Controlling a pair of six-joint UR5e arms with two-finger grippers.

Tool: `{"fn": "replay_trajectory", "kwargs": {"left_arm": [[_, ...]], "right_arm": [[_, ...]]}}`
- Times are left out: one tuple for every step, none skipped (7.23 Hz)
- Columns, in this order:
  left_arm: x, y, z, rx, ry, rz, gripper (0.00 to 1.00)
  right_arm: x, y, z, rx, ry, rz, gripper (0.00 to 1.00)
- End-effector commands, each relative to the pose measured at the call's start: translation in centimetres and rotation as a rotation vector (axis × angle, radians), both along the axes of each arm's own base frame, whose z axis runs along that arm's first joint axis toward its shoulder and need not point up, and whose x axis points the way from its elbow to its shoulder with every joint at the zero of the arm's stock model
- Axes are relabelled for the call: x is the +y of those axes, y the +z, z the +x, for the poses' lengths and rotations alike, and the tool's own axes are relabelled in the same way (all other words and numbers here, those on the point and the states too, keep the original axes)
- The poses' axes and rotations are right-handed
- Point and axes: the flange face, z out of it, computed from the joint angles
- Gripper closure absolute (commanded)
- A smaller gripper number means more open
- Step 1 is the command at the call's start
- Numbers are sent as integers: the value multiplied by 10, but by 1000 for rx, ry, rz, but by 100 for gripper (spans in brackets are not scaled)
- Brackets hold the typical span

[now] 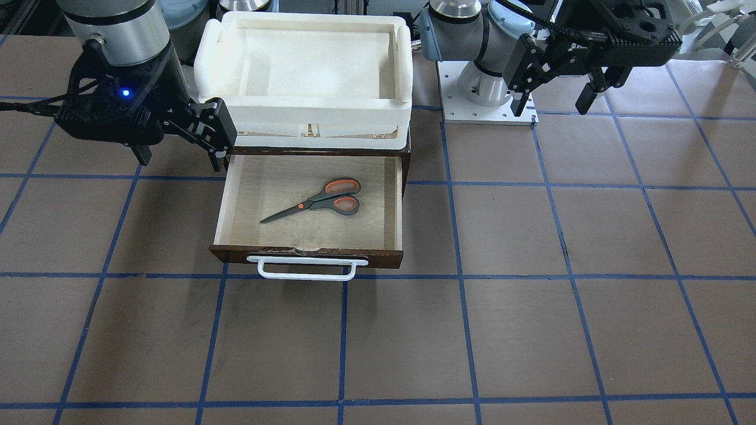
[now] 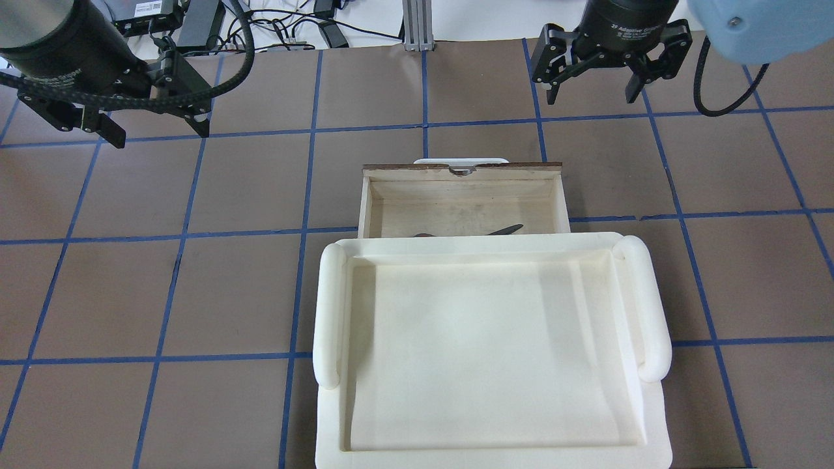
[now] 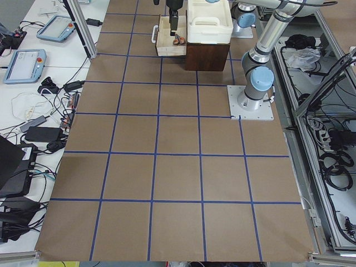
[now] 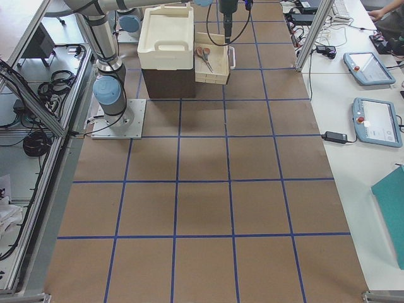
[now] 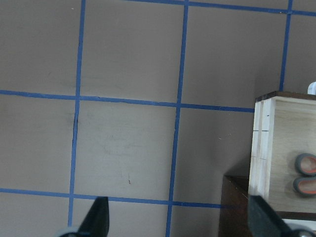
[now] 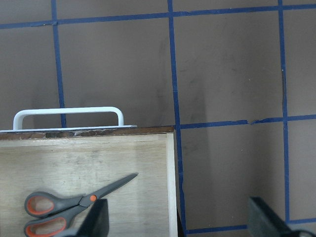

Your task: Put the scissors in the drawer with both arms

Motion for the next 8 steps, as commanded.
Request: {"fn": "replay_trajectory", "kwargs": {"left_arm": [[0, 0, -1, 0, -1, 2, 0], [0, 0, -1, 0, -2, 2, 0], [1, -3, -1, 0, -3, 6, 0], [1, -6, -1, 1, -31, 14, 0], [7, -7, -2, 0, -38, 49, 0], [7, -7, -1, 0, -38, 52, 0], [6, -7, 0, 0, -38, 49, 0], [6, -7, 0, -1, -49, 49, 0]], "right_arm": [[1, 1, 1, -5, 1, -3, 0], [0, 1, 1, -7, 2, -5, 0], [0, 1, 1, -5, 1, -5, 0], [0, 0, 1, -7, 2, -3, 0], [0, 0, 1, -7, 2, -3, 0], [0, 0, 1, -5, 1, -2, 0], [0, 0, 1, -5, 1, 0, 0], [0, 0, 1, -5, 1, -2, 0]]}}
